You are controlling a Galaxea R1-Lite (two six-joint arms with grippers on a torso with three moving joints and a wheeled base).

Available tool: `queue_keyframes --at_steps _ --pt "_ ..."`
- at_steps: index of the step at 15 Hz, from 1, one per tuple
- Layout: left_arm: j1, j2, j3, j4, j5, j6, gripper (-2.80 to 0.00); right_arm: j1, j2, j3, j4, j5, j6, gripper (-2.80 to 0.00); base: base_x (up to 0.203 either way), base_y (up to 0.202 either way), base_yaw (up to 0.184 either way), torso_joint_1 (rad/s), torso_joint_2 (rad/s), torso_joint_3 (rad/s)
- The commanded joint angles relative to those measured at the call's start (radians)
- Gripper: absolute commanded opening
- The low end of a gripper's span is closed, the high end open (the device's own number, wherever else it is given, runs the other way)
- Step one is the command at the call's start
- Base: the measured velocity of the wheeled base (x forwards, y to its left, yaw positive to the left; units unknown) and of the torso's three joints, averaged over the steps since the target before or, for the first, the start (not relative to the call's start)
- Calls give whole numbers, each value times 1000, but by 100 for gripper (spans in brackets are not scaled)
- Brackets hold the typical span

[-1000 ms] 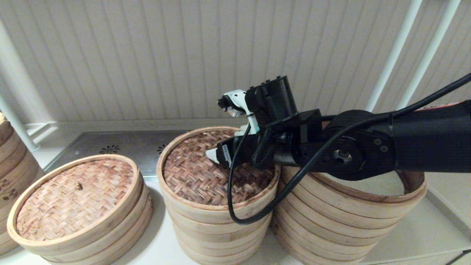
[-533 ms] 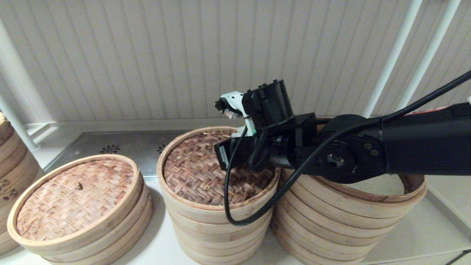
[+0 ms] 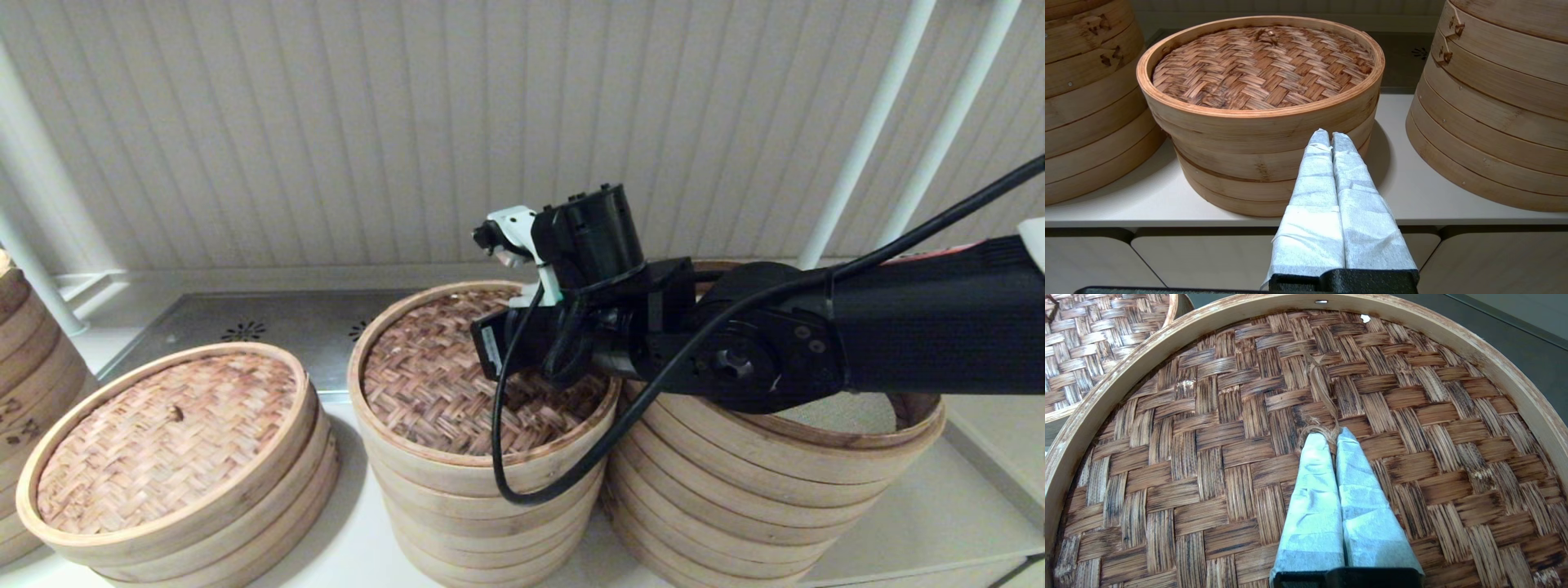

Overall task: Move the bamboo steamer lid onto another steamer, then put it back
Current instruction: Pick up the steamer

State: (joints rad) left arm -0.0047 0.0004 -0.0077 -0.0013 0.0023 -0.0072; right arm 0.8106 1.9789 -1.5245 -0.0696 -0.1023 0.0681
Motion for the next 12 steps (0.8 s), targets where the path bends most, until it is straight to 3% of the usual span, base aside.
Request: queue_keyframes --at_steps 1,12 --pt "0 1 0 0 1 0 -280 2 -8 -2 -1 -2 1 -280 0 0 0 0 0 0" --pt "0 1 0 0 1 0 -280 6 -71 -19 -1 -10 -5 -280 0 0 0 0 0 0"
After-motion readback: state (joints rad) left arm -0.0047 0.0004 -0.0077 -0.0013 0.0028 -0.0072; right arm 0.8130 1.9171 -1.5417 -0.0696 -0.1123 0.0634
